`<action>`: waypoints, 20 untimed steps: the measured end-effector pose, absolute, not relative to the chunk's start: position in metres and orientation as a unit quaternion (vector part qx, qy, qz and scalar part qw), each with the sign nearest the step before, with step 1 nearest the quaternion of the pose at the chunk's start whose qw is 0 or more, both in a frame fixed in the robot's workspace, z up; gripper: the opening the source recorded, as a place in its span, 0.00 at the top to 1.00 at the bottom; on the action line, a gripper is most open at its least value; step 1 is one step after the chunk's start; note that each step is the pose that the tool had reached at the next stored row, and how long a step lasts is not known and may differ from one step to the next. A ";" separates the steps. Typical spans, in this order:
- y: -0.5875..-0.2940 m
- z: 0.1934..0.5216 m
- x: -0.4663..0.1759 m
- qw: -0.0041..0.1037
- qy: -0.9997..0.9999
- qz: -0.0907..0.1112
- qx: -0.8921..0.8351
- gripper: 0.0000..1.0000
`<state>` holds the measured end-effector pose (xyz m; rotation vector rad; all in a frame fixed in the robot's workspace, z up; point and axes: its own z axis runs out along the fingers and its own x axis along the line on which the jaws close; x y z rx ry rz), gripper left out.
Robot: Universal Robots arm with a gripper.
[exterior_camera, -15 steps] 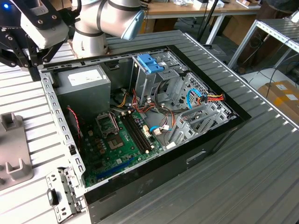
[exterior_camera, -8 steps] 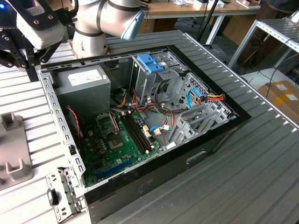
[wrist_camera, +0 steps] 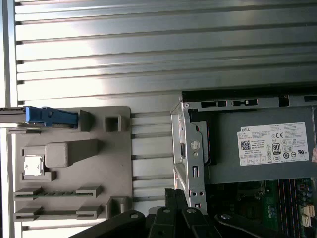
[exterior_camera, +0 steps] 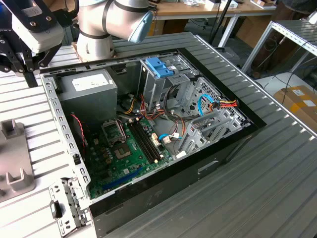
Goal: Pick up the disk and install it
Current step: 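Reach for the disk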
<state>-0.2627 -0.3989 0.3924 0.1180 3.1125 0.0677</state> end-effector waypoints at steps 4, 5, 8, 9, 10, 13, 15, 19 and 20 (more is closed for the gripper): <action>-0.399 0.392 -0.265 0.013 0.999 0.022 0.038 0.89; -0.399 0.392 -0.266 0.013 0.999 0.022 0.038 0.89; -0.399 0.392 -0.267 0.013 0.999 0.022 0.038 0.89; -0.399 0.392 -0.268 0.013 0.999 0.022 0.038 0.89; -0.399 0.392 -0.268 0.013 0.999 0.022 0.038 0.89; -0.399 0.392 -0.270 0.013 0.999 0.022 0.038 0.89; -0.399 0.392 -0.272 0.013 0.999 0.022 0.038 0.89; -0.399 0.392 -0.274 0.013 0.999 0.022 0.038 0.89; -0.399 0.392 -0.275 0.013 0.999 0.022 0.038 0.89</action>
